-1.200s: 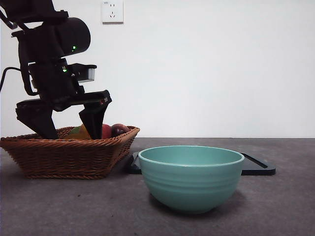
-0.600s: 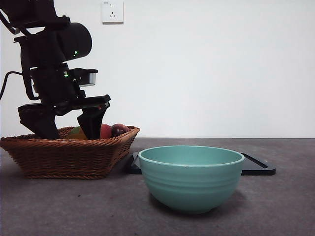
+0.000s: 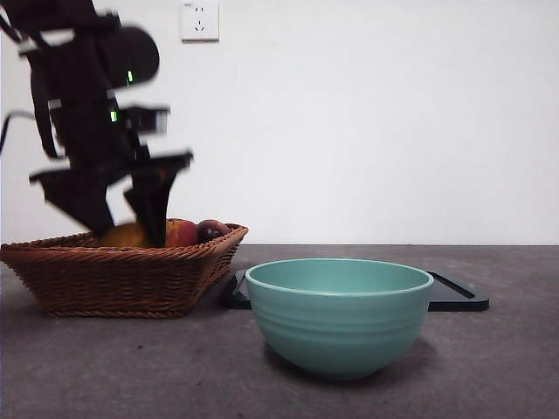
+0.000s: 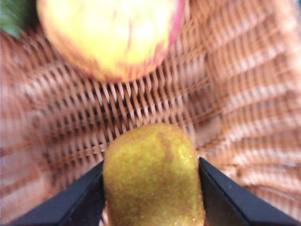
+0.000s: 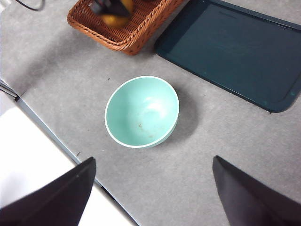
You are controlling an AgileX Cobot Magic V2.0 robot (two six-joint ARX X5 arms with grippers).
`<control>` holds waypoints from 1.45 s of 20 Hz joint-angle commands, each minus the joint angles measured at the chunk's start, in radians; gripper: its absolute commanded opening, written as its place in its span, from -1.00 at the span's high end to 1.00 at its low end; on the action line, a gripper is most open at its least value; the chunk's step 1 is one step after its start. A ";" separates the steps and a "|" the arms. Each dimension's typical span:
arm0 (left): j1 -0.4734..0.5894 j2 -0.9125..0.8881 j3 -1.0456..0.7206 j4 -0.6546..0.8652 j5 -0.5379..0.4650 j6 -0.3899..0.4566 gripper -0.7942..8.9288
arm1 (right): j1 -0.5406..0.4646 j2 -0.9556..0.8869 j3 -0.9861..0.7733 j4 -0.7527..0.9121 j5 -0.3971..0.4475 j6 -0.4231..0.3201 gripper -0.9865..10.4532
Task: Pick up the wifruite, put it on the bowl, pick up the plate, put it on desk
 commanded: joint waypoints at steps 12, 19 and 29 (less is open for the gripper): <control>-0.430 -0.245 0.027 -0.058 0.103 -0.012 0.35 | 0.005 0.008 0.019 0.016 0.000 0.008 0.13; -0.515 -0.048 0.027 0.003 0.101 -0.005 0.35 | 0.005 0.008 0.019 0.016 0.000 0.008 0.13; -0.539 0.135 0.027 0.095 0.100 -0.005 0.35 | 0.005 0.008 0.019 0.016 0.000 0.007 0.13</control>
